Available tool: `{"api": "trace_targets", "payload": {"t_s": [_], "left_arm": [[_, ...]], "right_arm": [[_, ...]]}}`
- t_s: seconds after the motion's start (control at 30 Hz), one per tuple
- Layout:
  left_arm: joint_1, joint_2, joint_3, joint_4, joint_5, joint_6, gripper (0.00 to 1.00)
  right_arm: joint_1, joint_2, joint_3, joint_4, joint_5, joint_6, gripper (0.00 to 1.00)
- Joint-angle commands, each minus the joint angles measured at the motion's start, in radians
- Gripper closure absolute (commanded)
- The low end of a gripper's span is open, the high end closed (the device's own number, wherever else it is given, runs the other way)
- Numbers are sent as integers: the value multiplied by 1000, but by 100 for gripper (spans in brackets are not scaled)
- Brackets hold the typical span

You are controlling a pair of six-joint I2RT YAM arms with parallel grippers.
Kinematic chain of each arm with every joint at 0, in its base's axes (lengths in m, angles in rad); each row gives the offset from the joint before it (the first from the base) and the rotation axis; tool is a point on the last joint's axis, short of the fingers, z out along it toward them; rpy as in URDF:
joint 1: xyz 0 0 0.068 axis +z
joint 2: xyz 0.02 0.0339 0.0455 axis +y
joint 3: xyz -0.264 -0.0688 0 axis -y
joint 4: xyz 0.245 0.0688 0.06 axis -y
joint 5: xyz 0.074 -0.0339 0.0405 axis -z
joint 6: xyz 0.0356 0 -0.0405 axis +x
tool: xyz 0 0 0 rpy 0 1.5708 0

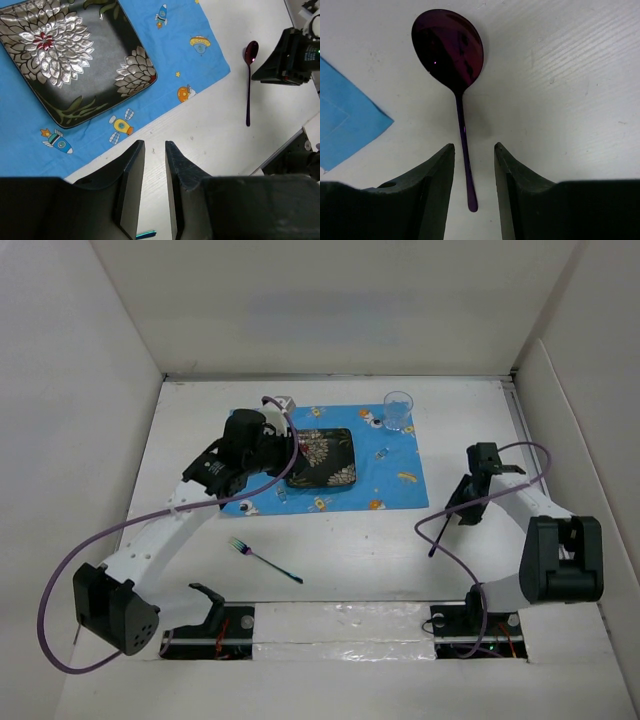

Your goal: Set the dinner table for one person

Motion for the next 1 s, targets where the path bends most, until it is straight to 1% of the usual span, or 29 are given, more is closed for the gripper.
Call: {"api": "trace_targets", "payload": {"t_s": [0.0,0.17,0.3,0.43,0.47,0.53,0.57,0.6,0.67,0.7,0.83,0.97], "left_arm": [[0,-61,-16,48,10,-16,79],[0,-73,-51,67,14,-39,79],[0,-76,-85,90,46,-71,79],[0,-78,-93,105,42,-80,79],[0,-76,-89,97,34,-77,79],[0,-79,-83,93,18,-70,79],[0,-81,-80,90,13,-67,79],[0,-79,-80,90,11,-63,79],[0,-79,-79,87,2,-63,79],[0,-81,-79,88,-1,-65,79],[0,-85,-92,93,4,-79,79],[0,-101,-109,93,-12,-94,79]], "right_arm": [[0,26,38,33,37,-62,57],[18,101,34,63,16,-95,60],[38,123,37,71,29,-110,63],[38,135,40,77,29,-107,66],[38,138,43,77,29,-105,70],[38,149,55,73,29,-102,81],[38,155,61,69,34,-102,81],[38,160,64,66,34,-101,90],[38,175,78,54,37,-105,95],[38,183,89,43,46,-108,100],[20,174,118,19,68,-144,100],[60,65,191,-26,89,-185,100]]}}
